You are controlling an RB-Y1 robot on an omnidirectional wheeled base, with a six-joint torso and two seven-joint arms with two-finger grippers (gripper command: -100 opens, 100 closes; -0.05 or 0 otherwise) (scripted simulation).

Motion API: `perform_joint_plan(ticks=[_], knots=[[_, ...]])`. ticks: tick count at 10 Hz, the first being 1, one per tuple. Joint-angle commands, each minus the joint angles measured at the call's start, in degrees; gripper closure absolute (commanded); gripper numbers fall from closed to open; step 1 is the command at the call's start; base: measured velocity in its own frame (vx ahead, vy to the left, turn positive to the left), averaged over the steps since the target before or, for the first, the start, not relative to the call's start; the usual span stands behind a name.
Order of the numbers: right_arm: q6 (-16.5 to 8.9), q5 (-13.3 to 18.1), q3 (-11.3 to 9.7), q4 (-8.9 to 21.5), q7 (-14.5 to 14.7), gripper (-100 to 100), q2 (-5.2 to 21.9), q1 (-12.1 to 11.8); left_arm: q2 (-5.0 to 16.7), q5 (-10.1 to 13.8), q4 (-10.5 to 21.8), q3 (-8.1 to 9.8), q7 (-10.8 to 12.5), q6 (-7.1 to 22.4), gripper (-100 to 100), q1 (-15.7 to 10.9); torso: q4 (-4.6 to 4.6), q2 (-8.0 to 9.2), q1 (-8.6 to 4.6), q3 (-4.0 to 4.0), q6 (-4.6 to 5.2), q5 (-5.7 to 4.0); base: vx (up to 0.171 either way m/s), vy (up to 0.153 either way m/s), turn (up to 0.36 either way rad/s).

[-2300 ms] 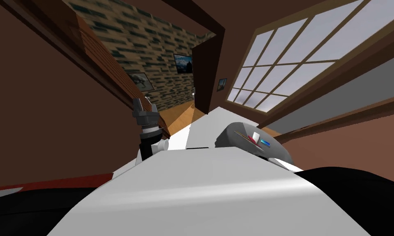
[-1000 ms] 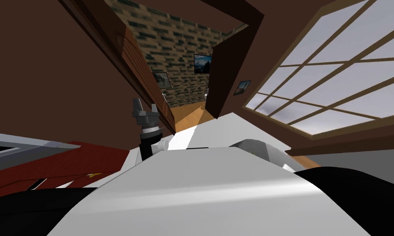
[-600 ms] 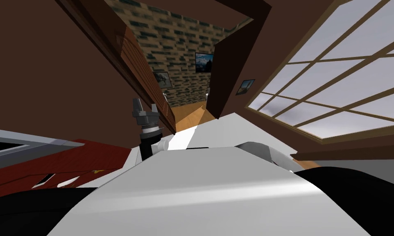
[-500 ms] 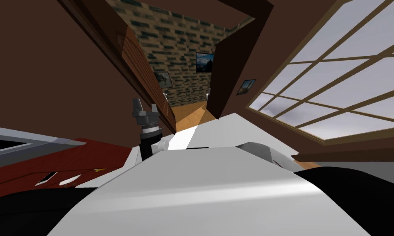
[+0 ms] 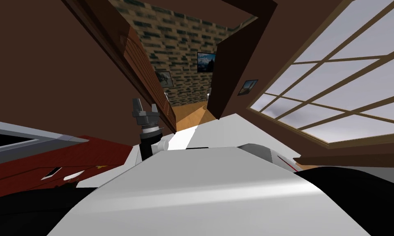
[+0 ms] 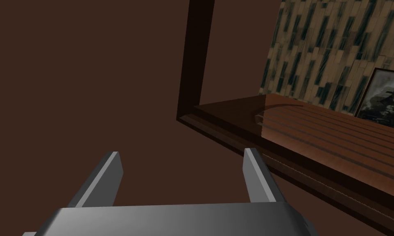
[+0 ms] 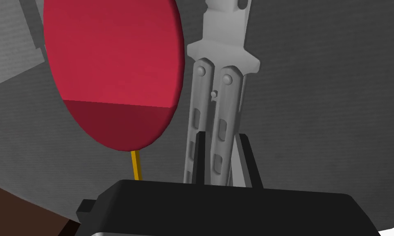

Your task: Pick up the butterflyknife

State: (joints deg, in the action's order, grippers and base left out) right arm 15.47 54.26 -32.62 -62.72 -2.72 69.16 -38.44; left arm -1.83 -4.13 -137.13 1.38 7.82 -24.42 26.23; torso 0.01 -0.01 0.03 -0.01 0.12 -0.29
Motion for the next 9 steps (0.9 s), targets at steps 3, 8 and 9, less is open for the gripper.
perform_joint_plan(ticks=[3,8,9], knots=[[0.08,0.0,-0.03,-0.05,0.0,100,-0.03,-0.03,0.0,0.0,0.0,0.0,0.0,0.0,0,0.0,0.02,0.03,-0.26,0.02,-0.02,-0.1,0.0,0.0,0.0],[1.18,-0.07,0.56,-2.51,-1.19,100,3.06,-1.03,0.0,0.0,0.0,0.0,0.0,0.0,0,0.0,0.02,0.03,-0.08,0.02,-0.01,-0.03,0.002,0.025,-0.055],[1.26,-0.07,0.59,-2.59,-1.25,0,3.16,-1.07,0.0,0.0,0.0,0.0,0.0,0.0,0,0.0,0.02,0.03,-0.16,0.02,-0.02,-0.07,0.0,0.0,0.0]])
